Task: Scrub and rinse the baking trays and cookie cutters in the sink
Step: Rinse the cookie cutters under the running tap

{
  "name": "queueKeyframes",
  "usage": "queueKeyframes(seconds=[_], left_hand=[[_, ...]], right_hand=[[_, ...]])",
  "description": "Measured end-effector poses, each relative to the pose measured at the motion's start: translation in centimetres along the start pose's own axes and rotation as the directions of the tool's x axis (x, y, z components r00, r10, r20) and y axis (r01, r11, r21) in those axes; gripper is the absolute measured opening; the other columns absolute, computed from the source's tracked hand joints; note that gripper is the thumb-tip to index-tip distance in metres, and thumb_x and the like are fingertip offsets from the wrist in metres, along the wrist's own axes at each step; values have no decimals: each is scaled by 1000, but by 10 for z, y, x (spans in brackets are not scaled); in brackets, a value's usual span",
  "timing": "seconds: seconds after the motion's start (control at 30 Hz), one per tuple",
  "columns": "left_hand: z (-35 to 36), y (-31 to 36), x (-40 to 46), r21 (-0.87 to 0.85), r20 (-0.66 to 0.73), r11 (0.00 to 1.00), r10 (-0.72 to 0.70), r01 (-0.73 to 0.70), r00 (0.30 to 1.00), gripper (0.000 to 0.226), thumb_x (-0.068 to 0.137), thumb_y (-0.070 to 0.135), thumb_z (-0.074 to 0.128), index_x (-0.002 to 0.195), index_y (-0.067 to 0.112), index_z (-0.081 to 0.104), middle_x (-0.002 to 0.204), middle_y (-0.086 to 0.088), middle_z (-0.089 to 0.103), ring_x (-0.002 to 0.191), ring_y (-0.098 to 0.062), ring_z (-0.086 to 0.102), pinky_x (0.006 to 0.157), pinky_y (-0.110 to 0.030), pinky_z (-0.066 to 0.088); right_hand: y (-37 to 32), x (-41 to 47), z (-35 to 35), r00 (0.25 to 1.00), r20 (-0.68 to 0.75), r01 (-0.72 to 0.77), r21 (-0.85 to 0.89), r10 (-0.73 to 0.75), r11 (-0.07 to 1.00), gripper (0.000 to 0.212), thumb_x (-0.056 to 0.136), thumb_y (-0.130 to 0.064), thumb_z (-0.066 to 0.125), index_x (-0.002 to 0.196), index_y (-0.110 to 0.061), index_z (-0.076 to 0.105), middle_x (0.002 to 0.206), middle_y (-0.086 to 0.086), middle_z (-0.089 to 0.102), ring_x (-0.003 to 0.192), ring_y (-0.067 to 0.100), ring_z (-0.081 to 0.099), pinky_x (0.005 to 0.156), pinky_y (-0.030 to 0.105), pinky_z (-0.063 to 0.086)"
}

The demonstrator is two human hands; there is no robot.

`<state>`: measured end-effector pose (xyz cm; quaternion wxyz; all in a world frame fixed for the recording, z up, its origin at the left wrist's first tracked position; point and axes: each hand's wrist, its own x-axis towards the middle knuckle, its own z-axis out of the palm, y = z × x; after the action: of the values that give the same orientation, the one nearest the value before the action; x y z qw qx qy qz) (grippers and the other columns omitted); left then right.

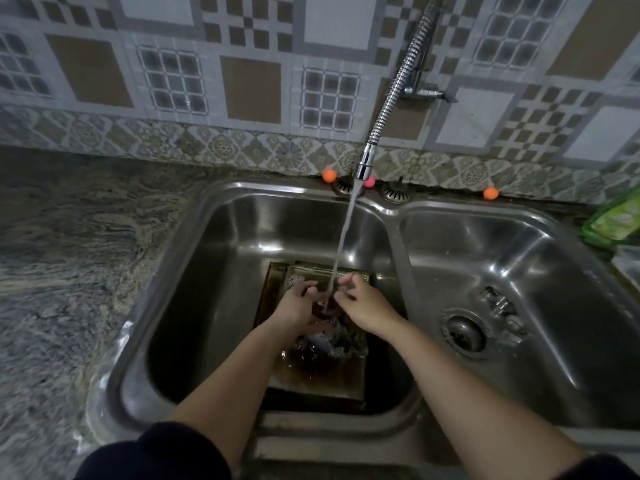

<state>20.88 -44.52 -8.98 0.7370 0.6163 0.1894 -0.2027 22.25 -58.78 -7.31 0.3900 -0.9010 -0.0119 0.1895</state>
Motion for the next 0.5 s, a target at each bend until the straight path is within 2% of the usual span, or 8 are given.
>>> queueKeyframes(seconds=[0.1, 0.17, 0.27, 0.33, 0.37, 0.43, 0.5], left_hand=[[1, 1, -8, 206, 9, 975, 86, -86, 996, 29, 103, 18, 35, 130, 16, 46, 125, -12, 55, 101, -27, 62, 64, -34, 58], [1, 2, -11, 289, -41, 948, 149, -131, 988, 28, 103, 19, 35, 128, 19, 47, 119, -9, 56, 99, -24, 61, 64, -34, 58], [-4, 2, -16, 434, -110, 878, 272, -200, 956, 23, 103, 21, 36, 121, 25, 50, 103, 0, 60, 86, -16, 63, 61, -35, 58], [-7, 1, -16, 422, -83, 863, 342, -277, 936, 24, 102, 18, 37, 119, 26, 53, 103, -2, 65, 85, -14, 66, 66, -33, 58], [-6, 0, -18, 405, -52, 852, 383, -331, 922, 25, 102, 15, 38, 119, 25, 53, 105, -2, 66, 86, -9, 66, 66, -26, 56], [-1, -3, -22, 393, -13, 809, 480, -437, 877, 27, 100, 8, 41, 119, 23, 54, 107, 5, 65, 90, 2, 64, 70, -13, 52], [7, -4, -23, 426, -7, 732, 591, -532, 807, 31, 97, 3, 44, 117, 25, 54, 109, 8, 64, 100, 0, 62, 78, -10, 49]], right_hand=[[-9, 13, 6, 991, -95, 70, -243, -96, 968, 24, 96, -33, 52, 117, -22, 58, 116, -1, 63, 103, 17, 61, 83, 30, 49], [-14, 20, 10, 987, -101, 93, -250, -122, 964, 22, 97, -27, 50, 115, -20, 62, 109, 1, 66, 93, 17, 61, 78, 28, 48], [-15, 25, 13, 995, -40, 85, -174, -93, 981, 26, 98, -20, 47, 122, -23, 58, 116, 5, 64, 100, 21, 62, 86, 31, 50], [-13, 22, 10, 999, 40, -14, 86, 11, 996, 30, 95, -17, 49, 123, -27, 54, 113, 6, 64, 99, 24, 64, 88, 40, 54], [-11, 19, 5, 989, 125, -110, 287, 76, 952, 30, 94, -17, 51, 123, -26, 54, 111, 7, 64, 96, 25, 65, 85, 41, 56], [-9, 11, -6, 933, 348, -297, 592, 95, 750, 30, 95, -28, 53, 122, -15, 57, 104, 11, 65, 90, 26, 64, 77, 40, 55], [-4, 6, -16, 901, 433, -354, 699, 27, 621, 39, 91, -43, 56, 114, -11, 61, 93, 11, 67, 82, 26, 66, 73, 38, 54]])
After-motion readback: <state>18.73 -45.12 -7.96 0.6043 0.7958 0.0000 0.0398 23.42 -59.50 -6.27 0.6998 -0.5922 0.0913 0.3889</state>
